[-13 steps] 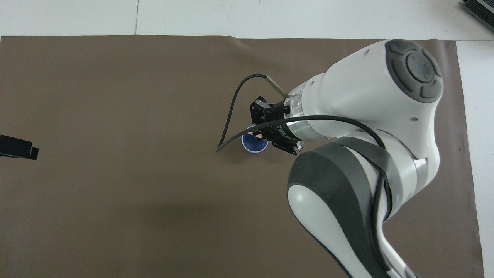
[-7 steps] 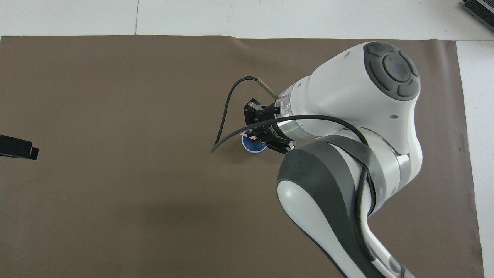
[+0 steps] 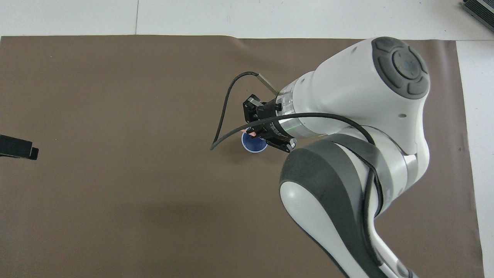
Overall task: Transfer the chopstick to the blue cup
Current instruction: 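Lower the pink chopstick into the blue cup with the right gripper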
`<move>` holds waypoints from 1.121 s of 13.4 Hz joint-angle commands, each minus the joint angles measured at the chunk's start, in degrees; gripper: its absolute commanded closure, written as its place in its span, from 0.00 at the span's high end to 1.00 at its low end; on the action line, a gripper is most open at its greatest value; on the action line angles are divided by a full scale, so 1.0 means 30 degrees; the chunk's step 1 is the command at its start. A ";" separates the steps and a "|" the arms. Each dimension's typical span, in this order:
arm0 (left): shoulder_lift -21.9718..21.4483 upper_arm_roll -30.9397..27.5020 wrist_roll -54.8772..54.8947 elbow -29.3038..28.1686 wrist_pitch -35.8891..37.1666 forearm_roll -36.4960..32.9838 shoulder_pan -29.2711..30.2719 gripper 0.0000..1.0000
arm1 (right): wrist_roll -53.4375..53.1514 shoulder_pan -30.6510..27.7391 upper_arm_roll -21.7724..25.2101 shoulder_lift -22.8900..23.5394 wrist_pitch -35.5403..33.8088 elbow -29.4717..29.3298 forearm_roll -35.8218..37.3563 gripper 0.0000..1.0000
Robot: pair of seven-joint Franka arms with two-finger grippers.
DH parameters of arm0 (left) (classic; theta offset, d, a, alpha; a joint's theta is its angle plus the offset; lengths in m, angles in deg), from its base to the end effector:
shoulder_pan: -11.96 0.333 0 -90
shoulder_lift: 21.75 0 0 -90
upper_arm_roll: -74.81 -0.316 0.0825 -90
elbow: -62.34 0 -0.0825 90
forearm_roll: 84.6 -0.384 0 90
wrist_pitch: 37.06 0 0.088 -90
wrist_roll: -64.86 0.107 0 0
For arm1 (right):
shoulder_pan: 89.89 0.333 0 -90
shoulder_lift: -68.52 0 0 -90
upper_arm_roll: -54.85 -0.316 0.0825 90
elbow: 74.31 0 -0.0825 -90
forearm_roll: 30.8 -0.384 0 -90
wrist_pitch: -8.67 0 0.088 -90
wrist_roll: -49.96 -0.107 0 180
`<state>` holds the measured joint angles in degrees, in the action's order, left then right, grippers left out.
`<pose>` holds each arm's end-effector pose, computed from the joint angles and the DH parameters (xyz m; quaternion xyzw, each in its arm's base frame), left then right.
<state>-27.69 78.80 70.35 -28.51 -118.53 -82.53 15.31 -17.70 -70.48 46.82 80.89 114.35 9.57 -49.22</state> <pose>0.5059 -0.0121 0.6599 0.9979 -0.0553 -0.0295 0.0156 0.5637 0.3103 0.5791 -0.9100 0.3684 0.0714 0.1764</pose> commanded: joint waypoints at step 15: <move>0.0047 0.0018 -0.0158 0.0372 0.0407 0.0219 0.0143 1.00 | 0.1724 0.0001 -0.0049 -0.0022 0.1331 0.2566 0.1484 0.00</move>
<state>-27.69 78.80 70.35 -28.51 -118.51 -82.53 15.31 -13.47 -70.58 47.02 81.26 115.72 15.11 -44.72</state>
